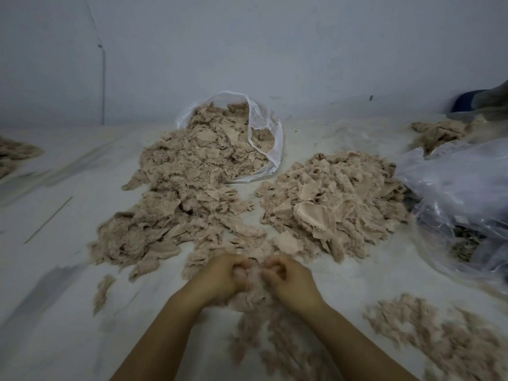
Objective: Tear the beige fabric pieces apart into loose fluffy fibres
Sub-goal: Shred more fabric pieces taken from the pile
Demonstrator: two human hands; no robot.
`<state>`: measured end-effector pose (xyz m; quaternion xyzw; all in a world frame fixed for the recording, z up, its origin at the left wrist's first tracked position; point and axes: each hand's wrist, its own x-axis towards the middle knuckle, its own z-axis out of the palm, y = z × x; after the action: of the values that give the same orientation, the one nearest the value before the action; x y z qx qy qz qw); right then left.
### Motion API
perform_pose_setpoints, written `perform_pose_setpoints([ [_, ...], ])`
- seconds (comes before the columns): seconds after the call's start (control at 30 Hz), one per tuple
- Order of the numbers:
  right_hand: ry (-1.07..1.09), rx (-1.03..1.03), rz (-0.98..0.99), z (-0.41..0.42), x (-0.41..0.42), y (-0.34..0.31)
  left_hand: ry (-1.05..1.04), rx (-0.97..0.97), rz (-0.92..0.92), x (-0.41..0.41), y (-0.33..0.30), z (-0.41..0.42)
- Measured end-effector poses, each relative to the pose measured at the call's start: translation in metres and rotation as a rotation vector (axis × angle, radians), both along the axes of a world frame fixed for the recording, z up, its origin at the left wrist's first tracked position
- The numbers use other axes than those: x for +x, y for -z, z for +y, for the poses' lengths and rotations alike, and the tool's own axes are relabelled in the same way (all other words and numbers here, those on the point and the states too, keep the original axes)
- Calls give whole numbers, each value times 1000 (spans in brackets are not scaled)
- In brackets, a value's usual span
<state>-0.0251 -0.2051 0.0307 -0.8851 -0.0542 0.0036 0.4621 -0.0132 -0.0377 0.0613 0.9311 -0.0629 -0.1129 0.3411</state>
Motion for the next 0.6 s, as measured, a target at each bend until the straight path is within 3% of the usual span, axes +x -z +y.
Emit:
perform_pose_setpoints([
  [0.07, -110, -74, 25, 6, -2, 3, 35, 22, -6, -2, 4, 1],
  [0.13, -136, -38, 5, 8, -3, -1, 32, -120, 17, -4, 3, 5],
  [0.33, -33, 357, 75, 8, -5, -12, -20, -500, -56, -3, -11, 11],
  [0.5, 20, 753, 96, 9, -8, -19, 44, -477, -121, -4, -8, 3],
  [0.6, 25, 786, 141, 3, -8, -20, -95, -591, -172, -2, -8, 5],
])
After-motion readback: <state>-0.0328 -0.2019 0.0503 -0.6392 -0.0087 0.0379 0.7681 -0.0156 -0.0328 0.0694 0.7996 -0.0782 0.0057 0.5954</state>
